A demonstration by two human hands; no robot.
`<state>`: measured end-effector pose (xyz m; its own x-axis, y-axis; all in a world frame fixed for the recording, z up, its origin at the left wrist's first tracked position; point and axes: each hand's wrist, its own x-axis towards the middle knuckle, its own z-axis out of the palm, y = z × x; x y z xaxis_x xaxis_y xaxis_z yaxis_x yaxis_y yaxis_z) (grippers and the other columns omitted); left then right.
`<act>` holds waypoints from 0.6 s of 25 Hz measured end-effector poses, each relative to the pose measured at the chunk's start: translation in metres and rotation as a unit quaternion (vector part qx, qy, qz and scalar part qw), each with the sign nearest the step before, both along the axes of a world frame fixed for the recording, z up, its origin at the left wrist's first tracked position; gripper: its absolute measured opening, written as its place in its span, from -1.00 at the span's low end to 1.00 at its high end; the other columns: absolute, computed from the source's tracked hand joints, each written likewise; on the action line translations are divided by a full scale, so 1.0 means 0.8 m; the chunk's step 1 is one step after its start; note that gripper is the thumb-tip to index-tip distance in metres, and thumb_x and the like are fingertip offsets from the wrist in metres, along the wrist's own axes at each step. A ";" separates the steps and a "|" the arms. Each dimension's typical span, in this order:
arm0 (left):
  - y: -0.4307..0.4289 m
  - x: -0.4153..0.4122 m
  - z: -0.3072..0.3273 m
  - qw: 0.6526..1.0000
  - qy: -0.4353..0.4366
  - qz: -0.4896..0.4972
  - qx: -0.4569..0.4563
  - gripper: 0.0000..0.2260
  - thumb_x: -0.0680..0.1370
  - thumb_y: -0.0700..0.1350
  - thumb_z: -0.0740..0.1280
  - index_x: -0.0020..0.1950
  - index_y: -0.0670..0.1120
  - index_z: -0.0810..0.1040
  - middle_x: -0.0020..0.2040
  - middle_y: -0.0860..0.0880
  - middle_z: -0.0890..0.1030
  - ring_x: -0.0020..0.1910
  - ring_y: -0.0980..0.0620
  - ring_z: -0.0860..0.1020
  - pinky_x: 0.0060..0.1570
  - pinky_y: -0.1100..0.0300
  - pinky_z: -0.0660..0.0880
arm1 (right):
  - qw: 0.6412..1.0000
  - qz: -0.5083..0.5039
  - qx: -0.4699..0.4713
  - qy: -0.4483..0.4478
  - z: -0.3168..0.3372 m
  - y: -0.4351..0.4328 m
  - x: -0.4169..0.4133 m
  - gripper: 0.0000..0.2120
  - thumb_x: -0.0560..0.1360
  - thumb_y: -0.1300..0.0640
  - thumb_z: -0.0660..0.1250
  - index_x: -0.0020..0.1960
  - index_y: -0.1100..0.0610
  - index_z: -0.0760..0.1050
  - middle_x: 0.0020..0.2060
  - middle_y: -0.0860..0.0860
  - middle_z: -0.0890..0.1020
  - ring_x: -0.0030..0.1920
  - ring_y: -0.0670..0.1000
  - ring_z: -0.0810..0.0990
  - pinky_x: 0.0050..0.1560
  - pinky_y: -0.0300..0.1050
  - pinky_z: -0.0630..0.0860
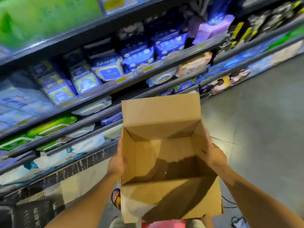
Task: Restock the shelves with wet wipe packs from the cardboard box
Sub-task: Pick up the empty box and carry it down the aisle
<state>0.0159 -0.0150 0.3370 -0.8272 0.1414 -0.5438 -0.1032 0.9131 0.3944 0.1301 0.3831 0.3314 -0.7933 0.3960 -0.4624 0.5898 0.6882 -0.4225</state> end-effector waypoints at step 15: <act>0.494 -0.081 0.137 0.964 0.110 -0.240 0.029 -0.07 0.63 -0.14 0.26 0.48 0.48 -0.45 0.22 -0.28 0.64 -0.06 -0.28 0.65 -0.27 0.02 0.47 | 0.976 -0.200 0.043 0.080 0.160 0.377 0.139 -0.06 0.61 0.07 0.38 0.63 -0.19 -0.30 -0.01 0.01 0.59 -0.19 0.00 0.51 -0.21 -0.10 0.41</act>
